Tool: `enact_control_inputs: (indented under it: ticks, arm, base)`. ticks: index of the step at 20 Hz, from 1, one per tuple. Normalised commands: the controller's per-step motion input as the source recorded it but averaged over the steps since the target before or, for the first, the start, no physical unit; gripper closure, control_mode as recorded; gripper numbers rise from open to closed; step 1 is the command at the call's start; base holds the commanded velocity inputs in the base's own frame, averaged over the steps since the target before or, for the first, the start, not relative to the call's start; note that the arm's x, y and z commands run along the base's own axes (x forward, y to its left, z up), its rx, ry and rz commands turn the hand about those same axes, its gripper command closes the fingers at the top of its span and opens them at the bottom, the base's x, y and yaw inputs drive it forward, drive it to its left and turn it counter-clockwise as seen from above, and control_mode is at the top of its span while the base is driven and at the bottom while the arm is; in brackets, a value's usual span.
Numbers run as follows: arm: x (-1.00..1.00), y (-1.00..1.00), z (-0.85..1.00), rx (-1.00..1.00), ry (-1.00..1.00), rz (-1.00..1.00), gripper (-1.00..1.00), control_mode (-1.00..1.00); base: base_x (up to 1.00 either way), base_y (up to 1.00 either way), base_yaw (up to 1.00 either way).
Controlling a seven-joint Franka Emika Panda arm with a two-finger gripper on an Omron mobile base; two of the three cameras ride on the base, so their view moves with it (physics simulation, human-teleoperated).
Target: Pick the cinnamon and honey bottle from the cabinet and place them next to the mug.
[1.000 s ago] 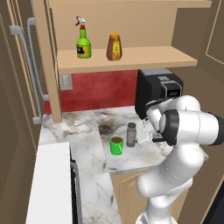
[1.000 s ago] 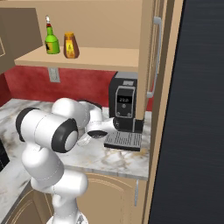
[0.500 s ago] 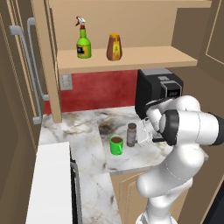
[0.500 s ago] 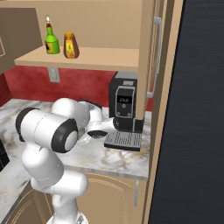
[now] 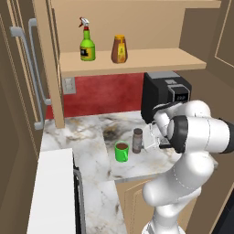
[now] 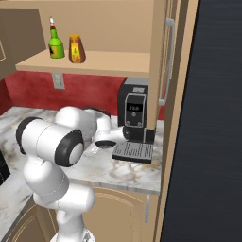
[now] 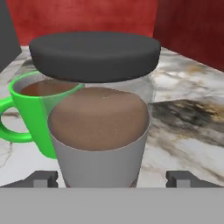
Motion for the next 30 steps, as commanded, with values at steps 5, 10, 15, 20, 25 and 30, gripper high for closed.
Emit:
enact_control_inputs:
  ticks: [5,10,15,20,25,30]
  arm:
    - [-0.04,0.00,0.55,0.00,-0.18,0.00,-1.00,-1.00]
    - [-0.05,0.00,0.65,0.00,-0.19,0.00,-1.00,-1.00]
    - [-0.03,0.00,0.64,0.00,-0.10,0.00,-1.00,-1.00]
    - [0.00,0.00,0.60,0.00,0.00,-0.02,-1.00,-1.00]
    - [-0.11,0.00,0.52,0.02,0.07,-0.07,-1.00,-1.00]
    - [-0.49,-0.03,0.34,0.07,0.11,-0.23,-1.00,-1.00]
  base:
    - [0.00,0.00,0.00]
    - [0.00,0.00,0.00]
    - [0.00,0.00,0.00]
    - [0.00,0.00,0.00]
    - [0.00,0.00,0.00]
    - [0.00,0.00,0.00]
